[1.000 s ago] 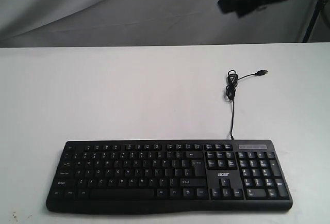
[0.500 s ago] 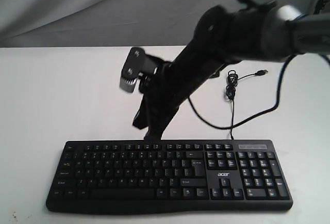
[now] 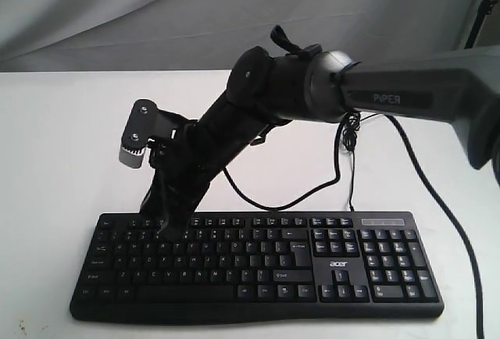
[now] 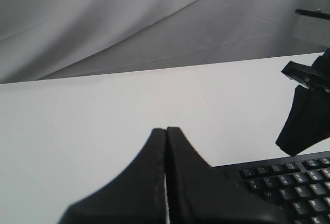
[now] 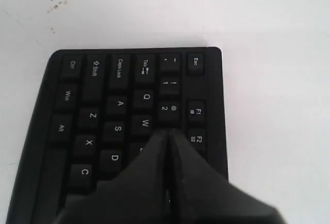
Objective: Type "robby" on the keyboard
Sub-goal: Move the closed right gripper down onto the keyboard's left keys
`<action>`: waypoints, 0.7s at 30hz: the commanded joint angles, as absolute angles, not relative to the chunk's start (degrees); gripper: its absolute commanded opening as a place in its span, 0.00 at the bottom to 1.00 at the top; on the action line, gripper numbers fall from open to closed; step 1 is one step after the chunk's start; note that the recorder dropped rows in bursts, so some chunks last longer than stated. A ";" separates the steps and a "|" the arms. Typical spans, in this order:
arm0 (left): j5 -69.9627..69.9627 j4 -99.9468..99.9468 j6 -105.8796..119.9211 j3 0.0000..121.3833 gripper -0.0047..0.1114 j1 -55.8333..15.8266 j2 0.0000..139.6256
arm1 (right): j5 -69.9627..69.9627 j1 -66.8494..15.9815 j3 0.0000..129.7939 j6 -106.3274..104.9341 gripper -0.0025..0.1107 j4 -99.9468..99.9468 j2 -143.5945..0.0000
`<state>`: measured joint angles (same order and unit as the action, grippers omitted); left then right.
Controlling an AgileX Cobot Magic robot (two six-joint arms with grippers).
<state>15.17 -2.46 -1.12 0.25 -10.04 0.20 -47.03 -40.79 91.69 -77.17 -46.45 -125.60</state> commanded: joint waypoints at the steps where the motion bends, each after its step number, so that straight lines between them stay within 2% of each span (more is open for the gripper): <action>1: 14.84 -2.74 -1.28 0.00 0.04 -10.36 0.00 | -47.74 -42.32 92.40 -76.10 0.02 -43.74 -127.05; 13: 14.84 -2.74 -1.28 0.00 0.04 -10.36 0.00 | -42.11 -46.17 92.29 -62.89 0.02 -29.47 -126.53; 21: 14.84 -2.74 -1.28 0.00 0.04 -10.36 0.00 | -32.30 -46.85 81.61 -64.62 0.02 -30.56 -119.33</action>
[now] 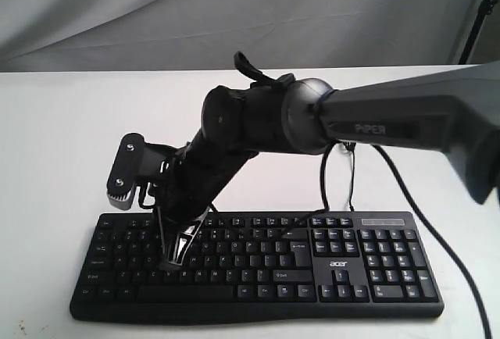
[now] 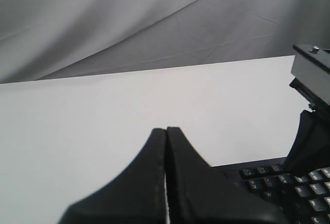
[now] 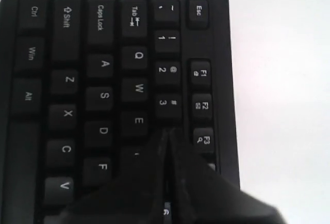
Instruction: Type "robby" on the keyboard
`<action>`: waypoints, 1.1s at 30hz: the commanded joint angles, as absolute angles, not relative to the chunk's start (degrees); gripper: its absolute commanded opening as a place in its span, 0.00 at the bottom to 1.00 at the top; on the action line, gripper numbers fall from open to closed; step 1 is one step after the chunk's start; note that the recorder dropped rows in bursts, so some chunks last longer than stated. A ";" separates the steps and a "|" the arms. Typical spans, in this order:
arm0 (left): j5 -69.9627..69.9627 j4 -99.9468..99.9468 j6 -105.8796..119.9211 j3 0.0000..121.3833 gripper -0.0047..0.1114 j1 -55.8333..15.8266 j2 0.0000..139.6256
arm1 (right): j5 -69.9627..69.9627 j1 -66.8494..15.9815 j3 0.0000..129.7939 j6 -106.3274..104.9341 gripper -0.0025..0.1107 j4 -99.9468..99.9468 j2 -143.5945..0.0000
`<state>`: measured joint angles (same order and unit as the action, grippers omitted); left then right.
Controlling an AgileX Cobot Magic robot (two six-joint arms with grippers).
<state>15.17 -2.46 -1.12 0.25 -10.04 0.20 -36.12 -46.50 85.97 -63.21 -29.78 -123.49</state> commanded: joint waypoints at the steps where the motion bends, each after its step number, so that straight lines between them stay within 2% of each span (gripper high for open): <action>1: 14.84 -2.74 -1.28 0.00 0.04 -10.36 0.00 | -32.30 -46.85 81.03 -65.13 0.02 -31.32 -118.79; 33: 14.84 -2.74 -1.28 0.00 0.04 -10.36 0.00 | -33.02 -47.36 80.68 -67.43 0.02 -35.34 -120.48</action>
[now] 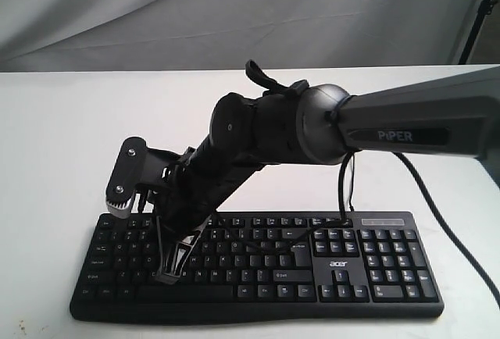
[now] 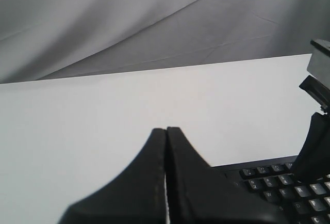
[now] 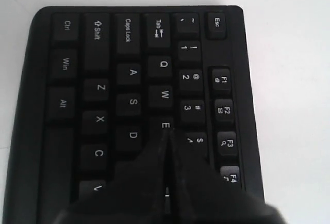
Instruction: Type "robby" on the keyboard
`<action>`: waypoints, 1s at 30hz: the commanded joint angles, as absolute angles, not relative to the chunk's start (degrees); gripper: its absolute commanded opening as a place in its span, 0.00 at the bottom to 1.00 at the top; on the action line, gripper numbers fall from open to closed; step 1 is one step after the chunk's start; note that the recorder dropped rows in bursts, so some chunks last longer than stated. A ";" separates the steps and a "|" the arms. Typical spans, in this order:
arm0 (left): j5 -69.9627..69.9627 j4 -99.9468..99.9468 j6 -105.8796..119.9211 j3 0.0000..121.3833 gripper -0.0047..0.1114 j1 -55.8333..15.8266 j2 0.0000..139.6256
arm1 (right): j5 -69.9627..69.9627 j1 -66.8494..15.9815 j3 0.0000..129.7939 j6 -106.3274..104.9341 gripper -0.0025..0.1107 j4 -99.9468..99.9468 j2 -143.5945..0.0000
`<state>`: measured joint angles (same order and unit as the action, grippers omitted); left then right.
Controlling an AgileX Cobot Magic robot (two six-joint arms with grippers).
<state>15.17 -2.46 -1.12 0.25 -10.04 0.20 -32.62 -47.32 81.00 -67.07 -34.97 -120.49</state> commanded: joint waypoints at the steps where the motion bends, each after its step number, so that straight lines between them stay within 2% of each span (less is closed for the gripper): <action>1: 14.84 -2.74 -1.28 0.00 0.04 -10.36 0.00 | -33.12 -47.36 80.68 -67.43 0.02 -35.34 -120.73; 30: 14.84 -2.74 -1.28 0.00 0.04 -10.36 0.00 | -32.03 -47.36 80.78 -69.08 0.02 -36.33 -122.36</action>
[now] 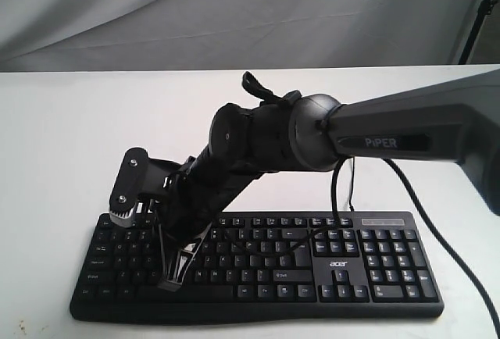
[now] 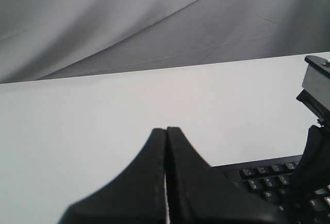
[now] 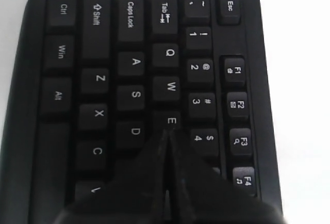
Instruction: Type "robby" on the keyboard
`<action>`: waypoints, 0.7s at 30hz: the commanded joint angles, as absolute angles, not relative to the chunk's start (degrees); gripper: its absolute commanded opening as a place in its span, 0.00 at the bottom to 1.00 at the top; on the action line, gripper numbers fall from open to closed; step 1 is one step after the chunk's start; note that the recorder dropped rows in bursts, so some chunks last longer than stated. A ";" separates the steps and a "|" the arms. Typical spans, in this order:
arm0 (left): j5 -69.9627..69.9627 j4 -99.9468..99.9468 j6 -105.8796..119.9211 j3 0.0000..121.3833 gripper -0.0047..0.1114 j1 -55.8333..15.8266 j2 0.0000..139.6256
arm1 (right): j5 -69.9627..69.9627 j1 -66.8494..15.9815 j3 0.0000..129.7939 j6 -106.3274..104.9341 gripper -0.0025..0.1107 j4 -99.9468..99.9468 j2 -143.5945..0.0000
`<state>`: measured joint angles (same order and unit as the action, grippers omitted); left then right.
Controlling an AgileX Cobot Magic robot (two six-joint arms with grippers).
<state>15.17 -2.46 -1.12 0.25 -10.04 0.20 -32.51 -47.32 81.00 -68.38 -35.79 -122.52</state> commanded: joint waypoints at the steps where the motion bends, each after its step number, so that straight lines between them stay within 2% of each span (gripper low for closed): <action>1: 14.84 -2.74 -1.28 0.00 0.04 -10.36 0.00 | -31.87 -47.36 80.78 -69.08 0.02 -36.41 -122.36; 21: 14.84 -2.74 -1.28 0.00 0.04 -10.36 0.00 | -31.52 -47.36 80.78 -69.31 0.02 -36.55 -122.36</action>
<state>15.17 -2.46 -1.12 0.25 -10.04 0.20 -31.97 -47.32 81.00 -68.79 -36.03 -122.52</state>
